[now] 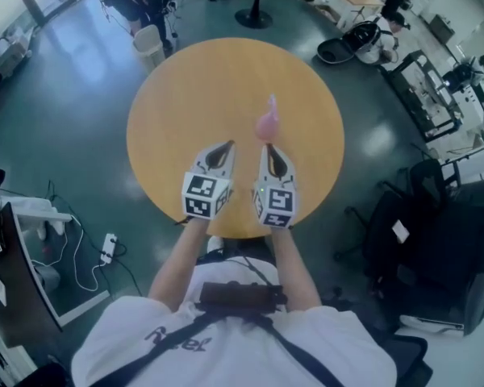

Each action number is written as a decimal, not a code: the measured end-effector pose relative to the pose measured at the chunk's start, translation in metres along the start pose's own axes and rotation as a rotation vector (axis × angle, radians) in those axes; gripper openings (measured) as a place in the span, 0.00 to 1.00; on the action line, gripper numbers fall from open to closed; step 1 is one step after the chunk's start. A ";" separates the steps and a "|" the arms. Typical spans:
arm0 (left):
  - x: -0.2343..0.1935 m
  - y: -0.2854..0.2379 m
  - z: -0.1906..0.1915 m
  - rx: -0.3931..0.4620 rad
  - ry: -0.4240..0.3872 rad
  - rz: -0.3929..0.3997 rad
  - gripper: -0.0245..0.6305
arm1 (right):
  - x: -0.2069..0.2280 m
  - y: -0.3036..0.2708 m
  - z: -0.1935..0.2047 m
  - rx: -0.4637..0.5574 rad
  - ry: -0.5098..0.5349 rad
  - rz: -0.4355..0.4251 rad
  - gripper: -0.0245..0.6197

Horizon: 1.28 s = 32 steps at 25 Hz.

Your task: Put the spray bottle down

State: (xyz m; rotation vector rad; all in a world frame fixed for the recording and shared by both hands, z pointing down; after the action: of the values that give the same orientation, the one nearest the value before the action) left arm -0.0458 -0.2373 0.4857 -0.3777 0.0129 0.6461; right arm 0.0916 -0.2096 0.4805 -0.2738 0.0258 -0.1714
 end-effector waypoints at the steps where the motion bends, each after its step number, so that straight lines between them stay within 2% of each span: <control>1: 0.003 0.004 -0.001 0.007 -0.007 0.003 0.05 | -0.004 0.007 -0.003 0.009 -0.006 -0.011 0.07; 5: 0.016 0.019 -0.008 0.041 -0.034 0.005 0.05 | -0.015 0.028 -0.012 0.025 -0.026 -0.026 0.06; 10: 0.020 0.031 -0.010 0.069 -0.055 -0.018 0.05 | -0.023 0.034 -0.015 -0.010 -0.053 -0.012 0.06; 15: 0.023 0.040 -0.022 0.116 -0.057 -0.027 0.05 | -0.029 0.037 -0.030 0.004 -0.074 -0.046 0.06; 22: 0.016 0.053 -0.027 0.142 -0.068 -0.038 0.05 | -0.030 0.040 -0.042 0.044 -0.101 -0.038 0.06; 32: 0.006 0.052 -0.033 0.138 -0.068 -0.057 0.05 | -0.030 0.034 -0.050 0.080 -0.112 -0.042 0.06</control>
State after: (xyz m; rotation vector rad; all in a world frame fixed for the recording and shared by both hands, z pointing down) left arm -0.0679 -0.2073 0.4366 -0.2217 -0.0183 0.5978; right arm 0.0654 -0.1853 0.4228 -0.2043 -0.0978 -0.1976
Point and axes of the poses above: the fingertips, and each gripper's own axes: y backward along the fingers, x to its right, z out of its underside, the point moved 6 cm from there along y, backward along the fingers, and after that the axes turned 8 degrees about -x, right-handed, at the moved point
